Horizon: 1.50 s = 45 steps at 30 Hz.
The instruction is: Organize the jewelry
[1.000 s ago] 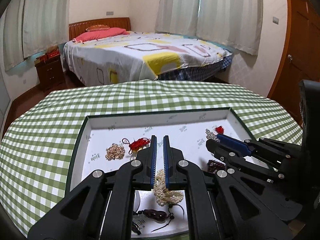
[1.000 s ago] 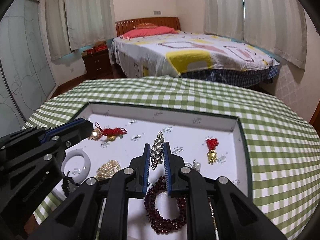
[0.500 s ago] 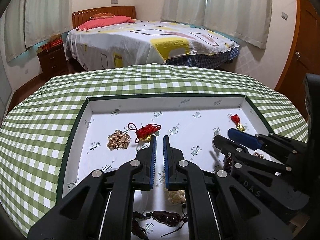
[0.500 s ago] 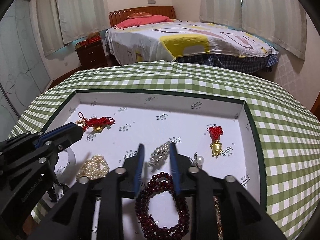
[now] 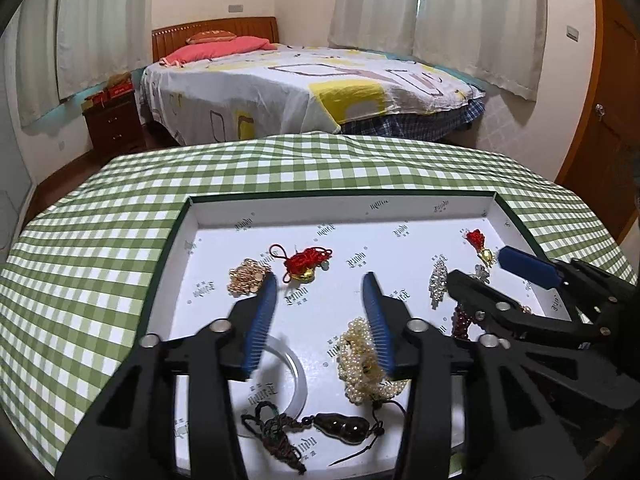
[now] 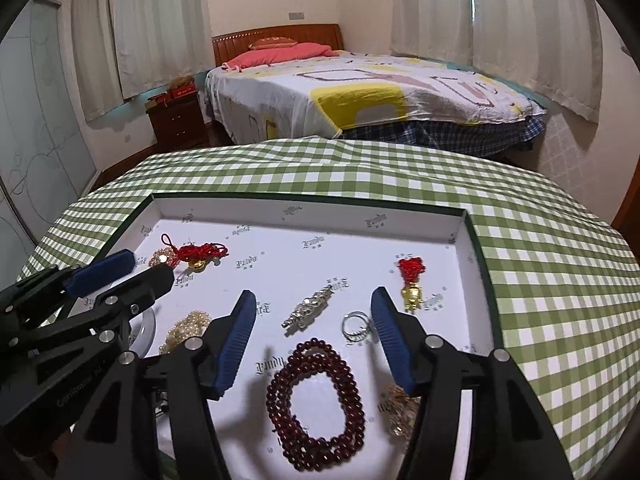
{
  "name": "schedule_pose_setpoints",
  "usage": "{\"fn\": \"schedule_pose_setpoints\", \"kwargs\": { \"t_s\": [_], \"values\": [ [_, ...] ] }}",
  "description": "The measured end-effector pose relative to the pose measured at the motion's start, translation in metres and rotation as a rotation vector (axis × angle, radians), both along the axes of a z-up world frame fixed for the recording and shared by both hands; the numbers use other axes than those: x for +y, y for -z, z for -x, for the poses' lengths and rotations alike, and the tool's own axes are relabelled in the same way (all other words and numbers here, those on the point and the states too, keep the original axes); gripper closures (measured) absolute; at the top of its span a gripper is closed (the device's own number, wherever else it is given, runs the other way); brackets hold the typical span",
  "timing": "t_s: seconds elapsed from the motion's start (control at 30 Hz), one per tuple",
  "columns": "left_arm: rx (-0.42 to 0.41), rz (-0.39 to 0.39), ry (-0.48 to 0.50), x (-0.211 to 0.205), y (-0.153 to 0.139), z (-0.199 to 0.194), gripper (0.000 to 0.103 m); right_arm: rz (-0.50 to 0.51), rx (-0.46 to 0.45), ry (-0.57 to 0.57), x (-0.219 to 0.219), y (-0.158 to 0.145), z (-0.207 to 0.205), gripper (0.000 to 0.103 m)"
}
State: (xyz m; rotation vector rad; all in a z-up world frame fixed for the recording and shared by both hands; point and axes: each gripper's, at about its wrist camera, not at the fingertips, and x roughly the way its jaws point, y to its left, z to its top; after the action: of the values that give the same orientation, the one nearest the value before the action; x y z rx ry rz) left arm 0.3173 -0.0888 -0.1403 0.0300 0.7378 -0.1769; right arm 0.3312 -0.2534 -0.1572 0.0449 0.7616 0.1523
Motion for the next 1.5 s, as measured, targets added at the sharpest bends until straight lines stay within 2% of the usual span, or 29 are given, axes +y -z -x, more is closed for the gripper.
{"fn": "schedule_pose_setpoints", "kwargs": {
  "t_s": [0.07, 0.17, 0.5, 0.67, 0.8, 1.07, 1.5],
  "values": [
    [-0.003, 0.008, -0.007, 0.003, -0.003, 0.002, 0.046, -0.003, -0.01, 0.02, -0.005, -0.003, 0.004, 0.033],
    [-0.011, 0.003, -0.015, 0.005, -0.007, 0.007, 0.035, -0.008, -0.017, 0.036, -0.011, -0.007, 0.01, 0.03],
    [-0.028, -0.014, -0.026, 0.006, -0.019, 0.031, 0.014, -0.005, -0.03, 0.089, -0.025, -0.012, 0.032, 0.022],
    [-0.022, -0.055, -0.038, 0.007, -0.018, 0.045, 0.013, -0.005, -0.023, 0.123, -0.033, -0.012, 0.045, 0.021],
    [-0.02, -0.045, -0.046, 0.012, -0.023, 0.062, 0.012, -0.003, -0.029, 0.131, -0.034, -0.015, 0.061, 0.021],
    [-0.09, -0.03, -0.082, 0.022, -0.052, 0.107, 0.006, 0.0, -0.069, 0.112, -0.028, -0.037, 0.099, 0.019],
    [-0.173, -0.034, -0.12, 0.035, -0.104, 0.179, 0.005, 0.005, -0.183, 0.063, -0.013, -0.088, 0.163, 0.019]
  ]
}}
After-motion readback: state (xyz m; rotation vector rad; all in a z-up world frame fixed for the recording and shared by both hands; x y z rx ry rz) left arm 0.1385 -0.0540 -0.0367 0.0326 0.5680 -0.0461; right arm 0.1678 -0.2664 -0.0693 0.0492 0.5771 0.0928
